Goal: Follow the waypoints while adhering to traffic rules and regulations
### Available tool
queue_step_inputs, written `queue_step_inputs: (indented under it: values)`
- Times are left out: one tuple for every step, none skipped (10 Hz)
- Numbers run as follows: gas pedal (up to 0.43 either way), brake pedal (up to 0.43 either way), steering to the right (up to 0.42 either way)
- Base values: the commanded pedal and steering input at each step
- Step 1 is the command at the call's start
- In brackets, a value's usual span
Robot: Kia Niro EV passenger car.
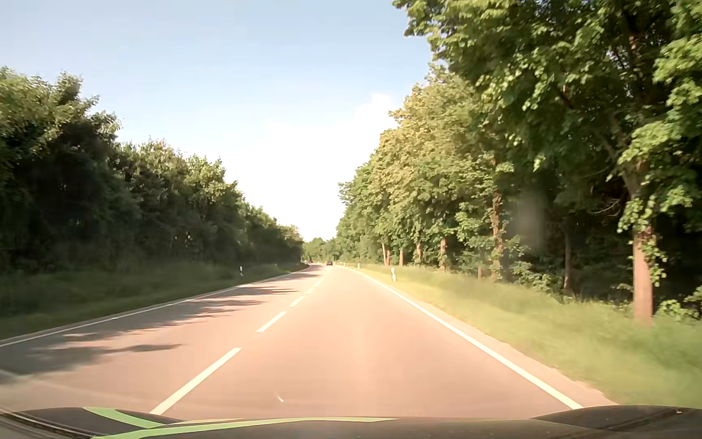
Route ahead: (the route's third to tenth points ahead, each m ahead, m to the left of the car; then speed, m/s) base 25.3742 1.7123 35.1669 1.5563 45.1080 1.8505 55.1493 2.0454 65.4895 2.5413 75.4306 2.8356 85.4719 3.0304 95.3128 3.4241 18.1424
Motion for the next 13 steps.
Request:
queue_step_inputs:
  values:
    - [0.098, 0.000, 0.000]
    - [0.098, 0.000, 0.000]
    - [0.098, 0.000, 0.000]
    - [0.098, 0.000, 0.000]
    - [0.098, 0.000, 0.000]
    - [0.098, 0.000, 0.000]
    - [0.098, 0.000, 0.000]
    - [0.098, 0.000, 0.000]
    - [0.098, 0.000, -0.001]
    - [0.098, 0.000, -0.001]
    - [0.098, 0.000, -0.001]
    - [0.098, 0.000, -0.001]
    - [0.098, 0.000, -0.001]
